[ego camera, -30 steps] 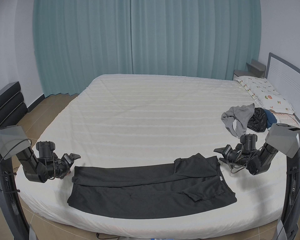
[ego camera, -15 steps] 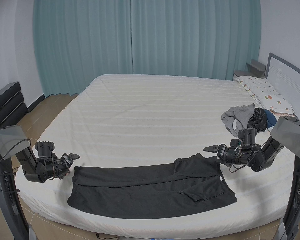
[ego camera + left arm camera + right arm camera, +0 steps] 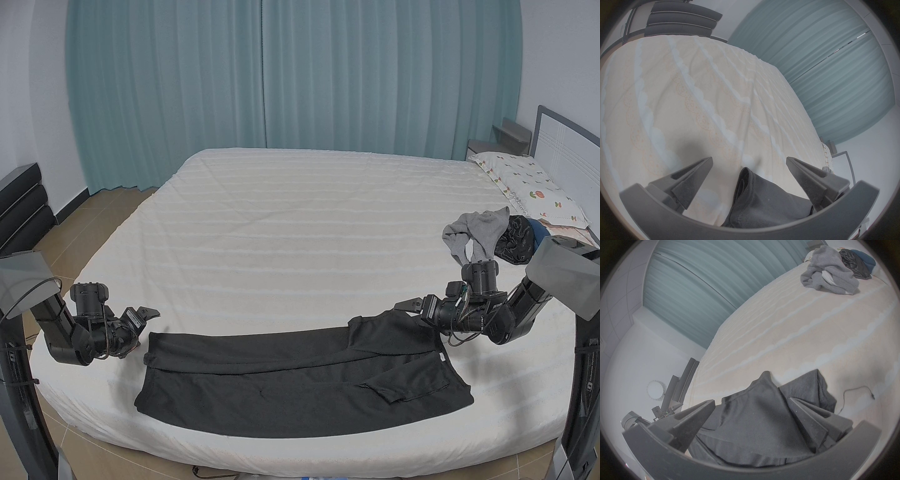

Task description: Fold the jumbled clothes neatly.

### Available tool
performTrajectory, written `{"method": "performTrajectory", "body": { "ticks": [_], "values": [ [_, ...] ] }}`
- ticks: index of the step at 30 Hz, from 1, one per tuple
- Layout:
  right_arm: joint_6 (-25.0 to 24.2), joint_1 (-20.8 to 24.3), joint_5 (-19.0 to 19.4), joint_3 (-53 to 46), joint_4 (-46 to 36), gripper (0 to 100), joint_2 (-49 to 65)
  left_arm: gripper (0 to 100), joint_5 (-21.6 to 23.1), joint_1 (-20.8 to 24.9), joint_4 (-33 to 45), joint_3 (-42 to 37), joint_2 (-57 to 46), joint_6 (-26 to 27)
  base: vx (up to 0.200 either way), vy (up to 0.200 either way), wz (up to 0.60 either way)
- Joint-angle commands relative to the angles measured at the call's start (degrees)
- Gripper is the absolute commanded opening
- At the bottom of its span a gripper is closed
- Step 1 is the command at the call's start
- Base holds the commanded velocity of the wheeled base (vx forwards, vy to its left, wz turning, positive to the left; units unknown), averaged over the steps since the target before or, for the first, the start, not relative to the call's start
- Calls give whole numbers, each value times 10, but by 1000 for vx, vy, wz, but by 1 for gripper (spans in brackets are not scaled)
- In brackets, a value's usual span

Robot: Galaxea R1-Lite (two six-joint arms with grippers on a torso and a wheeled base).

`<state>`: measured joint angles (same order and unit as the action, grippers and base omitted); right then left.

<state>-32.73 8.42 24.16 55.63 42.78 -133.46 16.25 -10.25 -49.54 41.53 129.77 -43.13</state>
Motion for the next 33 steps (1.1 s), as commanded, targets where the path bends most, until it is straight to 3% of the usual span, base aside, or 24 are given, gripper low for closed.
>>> {"method": "performTrajectory", "body": {
  "ticks": [1,8,9,18,33],
  "values": [
    [8,-3,0,16,-1,100,-22,100,-1,0,0,0,0,0,0,0,0],
    [30,-3,0,14,-3,100,-37,100,0,0,0,0,0,0,0,0,0],
    [36,-4,0,14,-3,0,-37,100,-1,0,0,0,0,0,0,0,0],
    [115,-25,0,2,-23,0,-24,100,-1,0,-1,0,0,0,0,0,0],
    [121,-46,41,-66,-29,0,35,100,-1,0,-1,0,0,0,0,0,0]
  ]
}}
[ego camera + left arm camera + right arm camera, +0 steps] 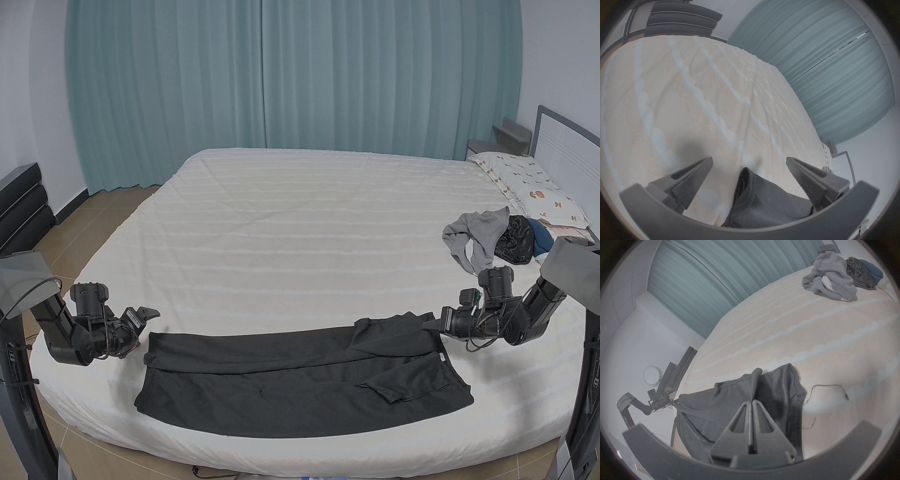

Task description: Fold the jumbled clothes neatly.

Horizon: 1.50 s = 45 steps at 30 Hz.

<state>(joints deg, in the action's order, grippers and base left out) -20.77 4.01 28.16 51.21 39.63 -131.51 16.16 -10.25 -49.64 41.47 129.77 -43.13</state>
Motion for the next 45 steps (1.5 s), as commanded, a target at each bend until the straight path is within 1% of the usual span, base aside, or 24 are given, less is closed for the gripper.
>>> {"method": "performTrajectory", "body": {
  "ticks": [1,6,10,12,23,24,30,32,33,34,35,36,37,38,41,43,44,45],
  "values": [
    [2,-1,1,-28,4,0,15,100,0,0,0,1,0,0,0,0,0],
    [21,-1,2,-56,5,0,24,100,1,0,0,1,0,0,0,0,0],
    [32,-8,18,-78,4,0,40,100,1,0,1,1,0,0,0,0,0],
    [35,-8,18,-81,4,0,42,100,1,0,1,1,0,0,0,0,0],
    [35,-8,15,-73,0,0,29,100,1,0,2,-2,-3,0,0,0,0],
    [35,-6,14,-72,0,100,27,100,1,0,2,-3,-3,0,0,0,0],
    [26,-8,13,-74,0,100,50,100,2,-6,20,-17,-54,0,0,0,0],
    [8,-8,10,-82,0,100,72,100,2,-6,47,-25,-84,0,0,0,0],
    [-9,-5,4,-86,-2,100,88,100,2,-4,71,-30,-103,0,0,0,0],
    [-9,-5,4,-86,-2,100,88,100,2,-4,71,-30,-103,0,0,0,0],
    [-53,0,-15,-95,-2,100,116,100,2,1,125,-40,-135,1,0,0,0],
    [-67,1,-22,-96,-2,100,124,100,2,4,140,-40,-143,1,0,0,0],
    [-99,8,-39,-99,-2,100,138,100,1,10,169,-41,-156,0,0,0,0],
    [-118,14,-53,-101,-2,100,146,100,0,18,186,-45,-161,2,0,0,0],
    [-155,28,-99,-109,-2,100,152,100,-20,44,204,-59,-163,3,0,0,0],
    [-168,40,-132,-113,0,100,149,100,-38,55,205,-63,-158,4,0,0,0],
    [-172,43,-141,-115,0,100,148,100,-44,59,205,-64,-157,3,0,0,0],
    [-184,50,-158,-119,1,100,147,100,-61,71,205,-66,-154,3,0,0,0]
  ]
}}
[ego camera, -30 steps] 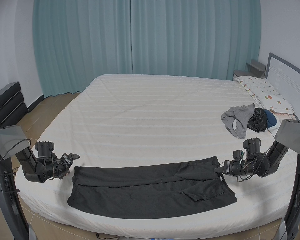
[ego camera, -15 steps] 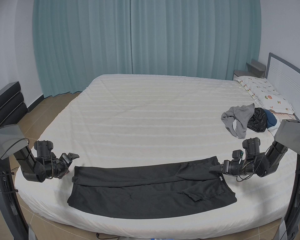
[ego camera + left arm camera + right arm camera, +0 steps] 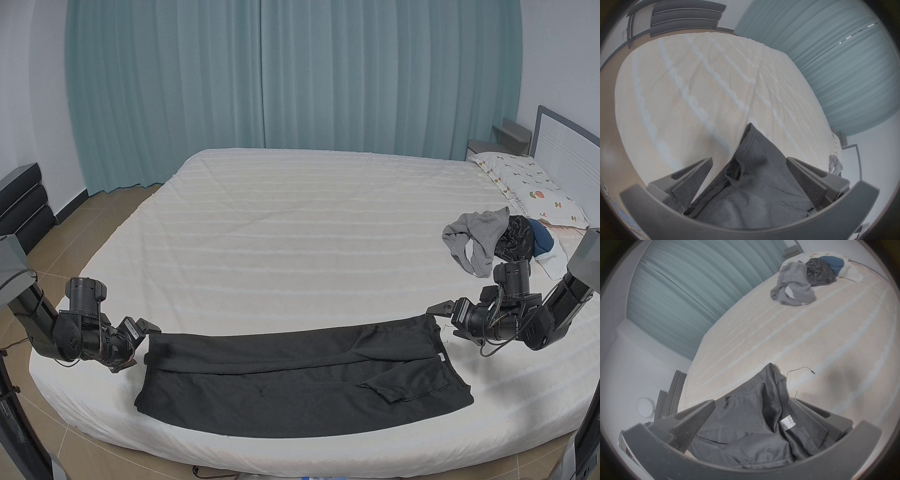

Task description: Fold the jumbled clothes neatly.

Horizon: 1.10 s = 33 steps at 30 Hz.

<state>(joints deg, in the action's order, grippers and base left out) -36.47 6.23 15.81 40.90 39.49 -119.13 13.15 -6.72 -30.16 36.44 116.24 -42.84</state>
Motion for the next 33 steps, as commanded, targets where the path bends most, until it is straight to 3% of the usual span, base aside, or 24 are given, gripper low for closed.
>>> {"method": "performTrajectory", "body": {
  "ticks": [1,10,11,20,33],
  "values": [
    [-37,33,-42,-19,2,100,23,100,-44,41,11,-16,-18,1,0,0,0],
    [-96,70,-84,-29,-2,100,19,100,-69,58,7,-18,14,4,0,0,0],
    [-108,78,-96,-31,-2,100,17,0,-69,62,6,-18,23,6,0,0,0],
    [-143,113,-127,-14,-45,100,4,0,-103,61,4,-9,-2,0,0,0,0],
    [-166,118,-159,61,-76,100,-62,0,-102,63,3,-8,-17,-3,0,0,0]
  ]
}}
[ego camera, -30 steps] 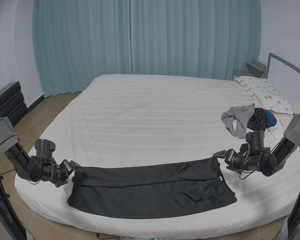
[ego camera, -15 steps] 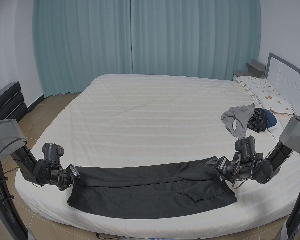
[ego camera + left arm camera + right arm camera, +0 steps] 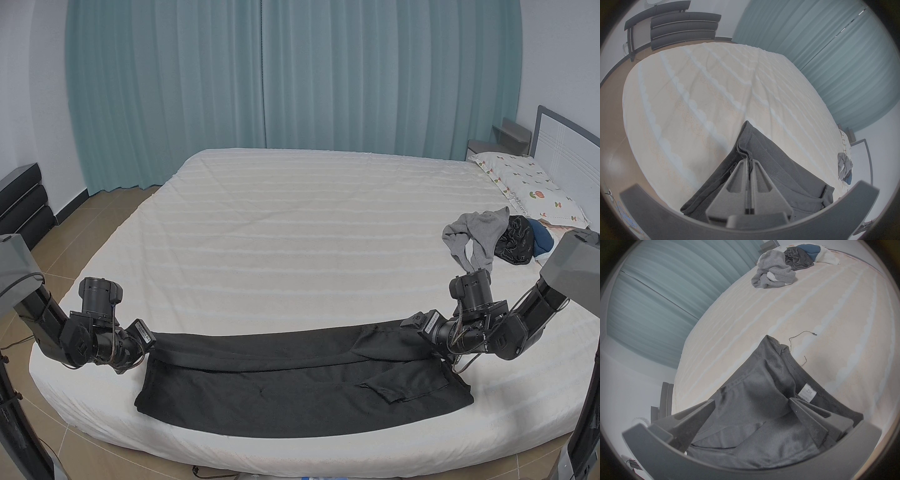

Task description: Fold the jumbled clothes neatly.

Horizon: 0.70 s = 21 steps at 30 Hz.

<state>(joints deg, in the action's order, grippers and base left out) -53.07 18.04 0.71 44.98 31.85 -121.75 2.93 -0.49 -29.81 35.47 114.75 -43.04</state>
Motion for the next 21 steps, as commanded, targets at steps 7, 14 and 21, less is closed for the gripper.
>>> {"method": "performTrajectory", "body": {
  "ticks": [7,14,21],
  "values": [
    [-8,2,-14,31,8,0,-44,0,2,-3,-1,3,-1,-1,0,0,0],
    [-6,1,-19,27,1,0,-38,0,1,-3,-1,6,1,0,0,0,0],
    [-5,-5,-24,41,1,0,-31,0,1,-5,1,27,2,-3,0,0,0]
  ]
}}
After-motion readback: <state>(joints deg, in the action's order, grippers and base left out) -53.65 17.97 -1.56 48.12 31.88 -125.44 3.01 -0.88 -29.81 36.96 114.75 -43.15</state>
